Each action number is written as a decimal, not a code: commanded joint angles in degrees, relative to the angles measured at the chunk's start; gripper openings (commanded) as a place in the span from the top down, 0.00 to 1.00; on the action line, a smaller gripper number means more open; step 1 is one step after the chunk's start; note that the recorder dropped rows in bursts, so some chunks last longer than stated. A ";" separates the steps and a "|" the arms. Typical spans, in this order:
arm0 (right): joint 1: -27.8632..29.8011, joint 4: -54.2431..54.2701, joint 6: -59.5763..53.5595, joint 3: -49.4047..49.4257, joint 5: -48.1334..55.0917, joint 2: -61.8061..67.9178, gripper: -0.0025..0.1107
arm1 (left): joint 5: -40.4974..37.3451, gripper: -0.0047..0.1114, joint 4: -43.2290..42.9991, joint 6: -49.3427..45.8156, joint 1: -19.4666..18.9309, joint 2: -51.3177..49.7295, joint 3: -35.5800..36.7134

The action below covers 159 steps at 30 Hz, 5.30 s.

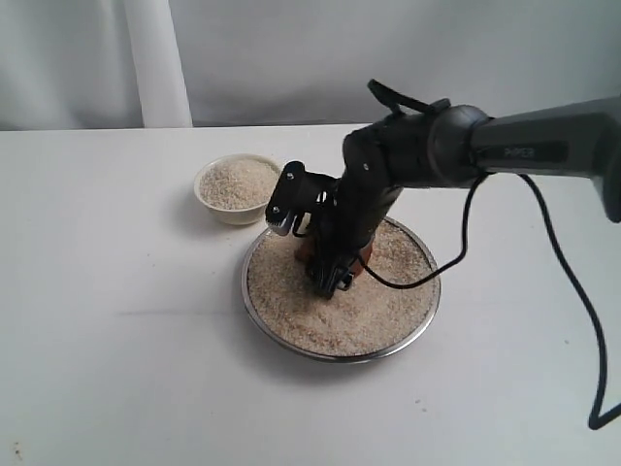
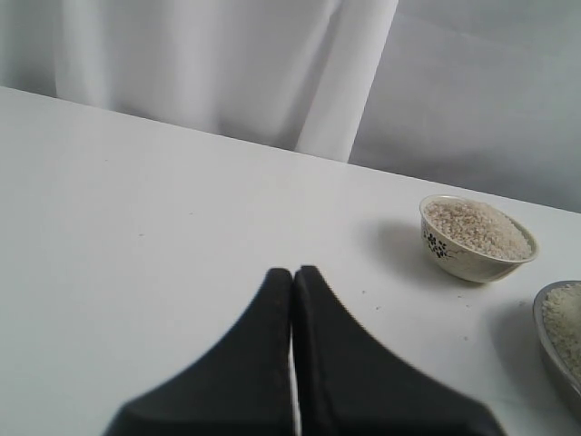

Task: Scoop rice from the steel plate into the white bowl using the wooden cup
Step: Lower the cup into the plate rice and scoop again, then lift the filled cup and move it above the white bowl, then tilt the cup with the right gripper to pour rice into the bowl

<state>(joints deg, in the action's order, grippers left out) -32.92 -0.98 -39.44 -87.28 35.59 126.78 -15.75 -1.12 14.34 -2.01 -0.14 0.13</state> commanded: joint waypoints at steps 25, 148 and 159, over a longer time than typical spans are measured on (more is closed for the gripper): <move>2.79 24.09 -12.14 23.12 -33.50 -16.53 0.98 | 0.46 0.96 0.09 0.22 0.27 0.14 -0.13; -10.93 -66.91 -1.20 -45.46 11.85 18.79 0.98 | 0.46 0.96 0.09 0.22 0.27 0.14 -0.13; -10.93 -71.15 -3.89 -42.81 12.19 17.42 0.98 | 0.46 0.96 0.09 0.22 0.27 0.14 -0.13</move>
<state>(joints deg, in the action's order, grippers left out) -44.03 -69.41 -42.46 -131.13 47.42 145.97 -15.86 -1.12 14.34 -2.01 -0.14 0.13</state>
